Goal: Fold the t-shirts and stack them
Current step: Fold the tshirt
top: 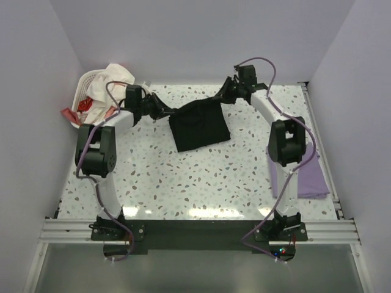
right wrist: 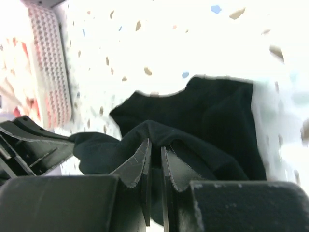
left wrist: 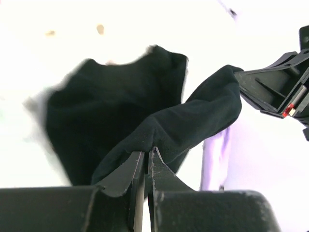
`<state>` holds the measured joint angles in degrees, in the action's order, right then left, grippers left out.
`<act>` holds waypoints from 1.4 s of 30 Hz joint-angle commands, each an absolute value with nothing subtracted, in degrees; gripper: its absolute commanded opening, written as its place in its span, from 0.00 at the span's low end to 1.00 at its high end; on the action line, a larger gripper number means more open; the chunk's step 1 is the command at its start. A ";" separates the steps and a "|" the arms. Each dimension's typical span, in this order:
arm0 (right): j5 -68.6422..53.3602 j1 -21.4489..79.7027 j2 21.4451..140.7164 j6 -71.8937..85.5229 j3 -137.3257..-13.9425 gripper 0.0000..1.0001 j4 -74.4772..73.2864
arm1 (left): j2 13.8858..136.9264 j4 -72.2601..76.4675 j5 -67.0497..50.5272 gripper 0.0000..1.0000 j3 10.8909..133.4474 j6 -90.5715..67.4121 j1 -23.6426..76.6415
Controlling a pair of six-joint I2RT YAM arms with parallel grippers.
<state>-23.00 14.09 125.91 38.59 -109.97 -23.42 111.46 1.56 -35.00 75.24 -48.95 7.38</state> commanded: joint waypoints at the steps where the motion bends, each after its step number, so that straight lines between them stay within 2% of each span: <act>1: -27.15 14.33 136.02 41.12 -123.08 0.00 -22.15 | 119.86 8.00 -38.14 0.00 81.64 -50.18 4.93; 7: -27.25 14.33 150.99 44.20 -134.90 0.00 -20.22 | 129.54 6.68 -35.34 0.00 87.98 -49.75 4.04; 12: -27.16 14.24 152.06 45.88 -130.44 0.00 -16.79 | 132.62 5.01 -32.70 0.00 87.98 -49.92 3.96; 18: -26.28 14.15 143.98 46.05 -109.03 0.00 -12.05 | 128.34 7.99 -29.98 0.00 75.96 -51.68 4.66; 23: -26.19 14.15 133.89 45.44 -94.25 0.00 -8.90 | 121.04 16.40 -29.00 0.00 57.80 -55.80 5.18; 29: -25.67 14.33 120.87 44.03 -71.84 0.00 -4.14 | 106.54 24.07 -26.90 0.00 36.43 -57.13 8.08; 34: -25.84 14.41 107.77 42.89 -54.01 0.00 -0.26 | 93.27 23.38 -25.22 0.00 23.59 -55.81 10.19; 37: -26.19 14.41 101.88 41.49 -48.00 0.00 1.05 | 85.89 21.28 -25.05 0.00 19.00 -55.99 10.20; 42: -26.98 14.41 96.60 40.25 -45.00 0.00 -1.22 | 76.83 15.12 -24.96 0.00 18.37 -54.32 10.20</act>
<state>-30.87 15.44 99.57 43.68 -46.00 0.47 80.68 20.51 -28.93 18.72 -57.36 10.94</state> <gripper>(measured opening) 0.108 0.084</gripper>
